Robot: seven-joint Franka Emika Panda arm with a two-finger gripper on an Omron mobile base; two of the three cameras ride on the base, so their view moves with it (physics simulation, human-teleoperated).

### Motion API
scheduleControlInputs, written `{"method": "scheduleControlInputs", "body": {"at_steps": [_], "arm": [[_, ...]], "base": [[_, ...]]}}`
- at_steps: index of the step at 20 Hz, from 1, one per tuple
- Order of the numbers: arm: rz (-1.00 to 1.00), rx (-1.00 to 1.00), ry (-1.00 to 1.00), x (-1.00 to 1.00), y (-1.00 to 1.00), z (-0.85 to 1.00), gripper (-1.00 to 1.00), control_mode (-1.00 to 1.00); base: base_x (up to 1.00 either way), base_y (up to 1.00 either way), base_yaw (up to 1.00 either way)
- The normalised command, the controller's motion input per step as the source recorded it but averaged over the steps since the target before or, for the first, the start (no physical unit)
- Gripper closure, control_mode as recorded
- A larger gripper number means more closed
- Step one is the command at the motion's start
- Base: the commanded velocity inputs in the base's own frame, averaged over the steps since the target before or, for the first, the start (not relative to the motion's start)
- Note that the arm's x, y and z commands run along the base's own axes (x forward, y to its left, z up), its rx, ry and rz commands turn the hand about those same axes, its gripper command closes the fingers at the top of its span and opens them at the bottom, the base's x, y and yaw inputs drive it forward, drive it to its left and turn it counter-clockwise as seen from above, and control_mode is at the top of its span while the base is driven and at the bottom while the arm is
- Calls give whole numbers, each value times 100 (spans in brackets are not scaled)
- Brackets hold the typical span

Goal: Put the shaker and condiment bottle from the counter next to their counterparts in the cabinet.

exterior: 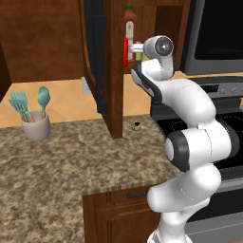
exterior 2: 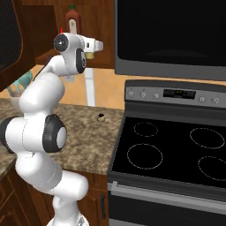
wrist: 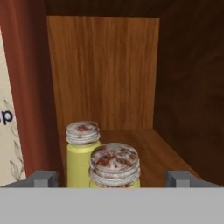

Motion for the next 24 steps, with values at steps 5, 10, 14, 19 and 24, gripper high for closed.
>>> {"method": "scheduleControlInputs", "body": {"at_steps": [5, 10, 14, 19, 24], "arm": [[0, -4, -4, -43, 0, 0, -100, -100], [1, -6, -14, -100, 0, -1, -100, -100], [0, 0, -2, -100, 0, -31, -100, -100], [0, 0, -2, -100, 0, -43, -100, -100], [2, 0, 0, -100, -4, -58, -100, -100]], "base": [[0, 0, 0], [0, 0, 0], [0, 0, 0], [0, 0, 0], [0, 0, 0]]}}
